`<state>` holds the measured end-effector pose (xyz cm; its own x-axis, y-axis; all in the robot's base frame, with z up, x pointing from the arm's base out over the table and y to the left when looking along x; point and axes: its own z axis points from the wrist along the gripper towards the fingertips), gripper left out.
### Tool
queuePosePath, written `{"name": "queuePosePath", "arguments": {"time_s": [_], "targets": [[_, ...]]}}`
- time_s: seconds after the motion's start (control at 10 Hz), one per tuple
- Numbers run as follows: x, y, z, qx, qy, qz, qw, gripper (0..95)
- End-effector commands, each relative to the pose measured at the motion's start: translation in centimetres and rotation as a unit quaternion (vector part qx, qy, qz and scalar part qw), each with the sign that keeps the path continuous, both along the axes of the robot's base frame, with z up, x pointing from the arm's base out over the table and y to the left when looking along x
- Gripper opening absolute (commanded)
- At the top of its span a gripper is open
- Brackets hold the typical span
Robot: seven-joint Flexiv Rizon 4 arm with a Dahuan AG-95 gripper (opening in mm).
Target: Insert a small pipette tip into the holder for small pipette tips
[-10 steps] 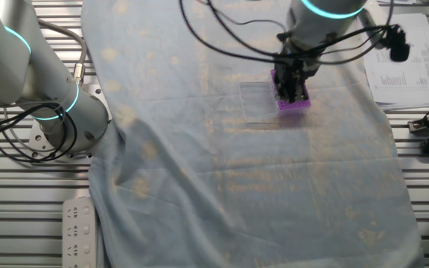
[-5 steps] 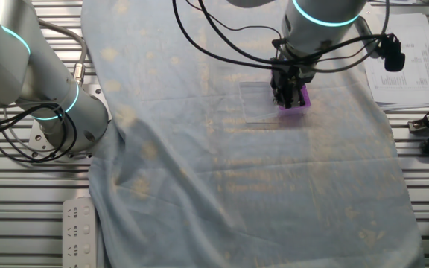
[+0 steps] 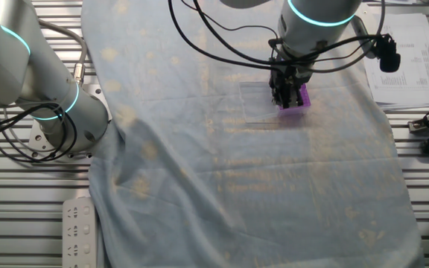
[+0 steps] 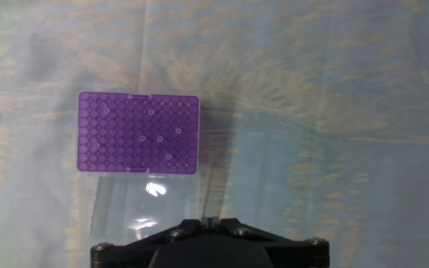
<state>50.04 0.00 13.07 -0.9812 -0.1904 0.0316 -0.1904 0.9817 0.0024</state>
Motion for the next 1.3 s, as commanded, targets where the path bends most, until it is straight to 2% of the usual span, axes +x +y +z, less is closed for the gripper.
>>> {"name": "queuePosePath", "arguments": {"time_s": [0.1,0.6,1.1,1.3], "targets": [[-0.09,-0.02,0.01,-0.002,-0.001,0.000,1.0000,0.0],[-0.08,-0.03,-0.01,-0.002,-0.003,-0.002,1.0000,0.0],[0.01,-0.13,-0.30,-0.010,-0.001,0.000,0.9999,0.0],[-0.05,-0.29,-0.12,-0.009,-0.008,0.001,0.9999,0.0]]}}
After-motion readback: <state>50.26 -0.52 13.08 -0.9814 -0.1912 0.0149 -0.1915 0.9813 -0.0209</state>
